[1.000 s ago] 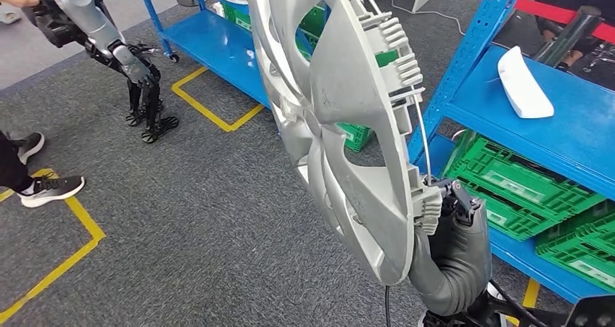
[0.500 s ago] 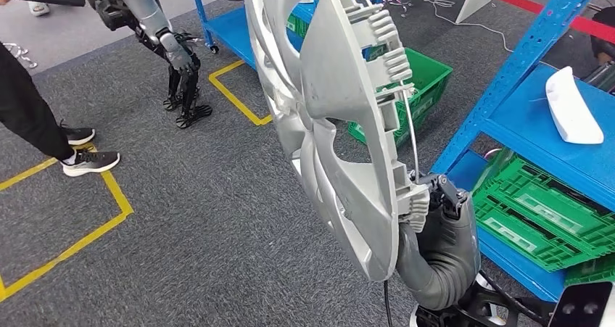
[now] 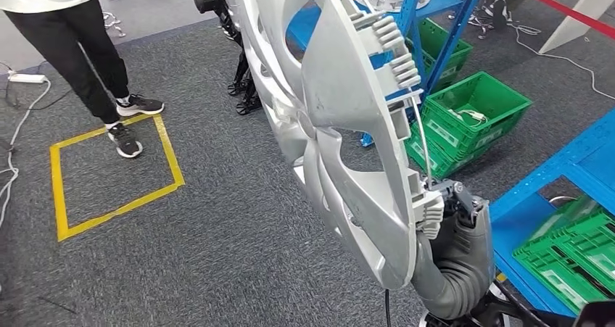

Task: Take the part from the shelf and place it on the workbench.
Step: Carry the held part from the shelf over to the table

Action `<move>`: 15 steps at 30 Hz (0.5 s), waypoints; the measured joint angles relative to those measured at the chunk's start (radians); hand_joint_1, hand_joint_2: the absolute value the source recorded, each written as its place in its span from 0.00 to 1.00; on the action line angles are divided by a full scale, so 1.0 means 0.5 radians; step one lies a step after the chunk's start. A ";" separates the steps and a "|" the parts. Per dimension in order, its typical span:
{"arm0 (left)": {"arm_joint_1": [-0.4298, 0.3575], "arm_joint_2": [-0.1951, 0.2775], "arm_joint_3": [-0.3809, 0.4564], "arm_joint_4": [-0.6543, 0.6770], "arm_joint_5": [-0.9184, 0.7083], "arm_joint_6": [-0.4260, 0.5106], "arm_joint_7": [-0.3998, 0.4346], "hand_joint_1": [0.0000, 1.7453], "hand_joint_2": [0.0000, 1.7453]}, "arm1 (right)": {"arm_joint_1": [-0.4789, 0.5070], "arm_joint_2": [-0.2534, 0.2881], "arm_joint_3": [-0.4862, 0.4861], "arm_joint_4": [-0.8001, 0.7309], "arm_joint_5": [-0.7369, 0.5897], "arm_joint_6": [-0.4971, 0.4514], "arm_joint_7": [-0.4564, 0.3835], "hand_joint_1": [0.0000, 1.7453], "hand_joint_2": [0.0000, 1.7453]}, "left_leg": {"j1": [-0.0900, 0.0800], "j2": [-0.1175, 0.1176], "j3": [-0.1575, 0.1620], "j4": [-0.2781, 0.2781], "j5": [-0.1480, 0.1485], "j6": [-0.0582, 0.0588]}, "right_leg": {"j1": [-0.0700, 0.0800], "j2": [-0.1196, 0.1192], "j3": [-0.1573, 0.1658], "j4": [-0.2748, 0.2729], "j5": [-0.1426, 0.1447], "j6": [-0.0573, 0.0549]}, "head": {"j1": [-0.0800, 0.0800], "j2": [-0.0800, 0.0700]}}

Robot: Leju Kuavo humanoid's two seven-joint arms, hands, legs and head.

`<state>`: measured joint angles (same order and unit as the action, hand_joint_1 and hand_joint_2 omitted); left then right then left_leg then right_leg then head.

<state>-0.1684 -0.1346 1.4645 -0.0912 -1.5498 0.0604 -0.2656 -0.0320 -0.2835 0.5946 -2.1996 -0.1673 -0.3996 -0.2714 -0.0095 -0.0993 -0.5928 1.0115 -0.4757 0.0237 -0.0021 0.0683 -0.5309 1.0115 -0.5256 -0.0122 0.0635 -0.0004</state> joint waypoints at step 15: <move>0.002 0.000 0.001 0.000 -0.011 0.008 0.006 0.00 1.00 | 0.004 -0.004 -0.002 -0.015 0.001 0.010 0.002 1.00 1.00 | 0.060 0.369 0.011 0.025 -0.036 -0.110 | -0.011 -0.311 0.066 -0.081 0.000 0.037 | -0.068 0.000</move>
<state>-0.1672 -0.1347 1.4648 -0.0912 -1.5554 0.0646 -0.2625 -0.0302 -0.2855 0.5934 -2.2070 -0.1670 -0.3945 -0.2703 0.0203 0.0851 -0.5872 1.0240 -0.4938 -0.0312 -0.0075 -0.0871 -0.4981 0.9710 -0.5253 0.0062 0.0293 -0.0004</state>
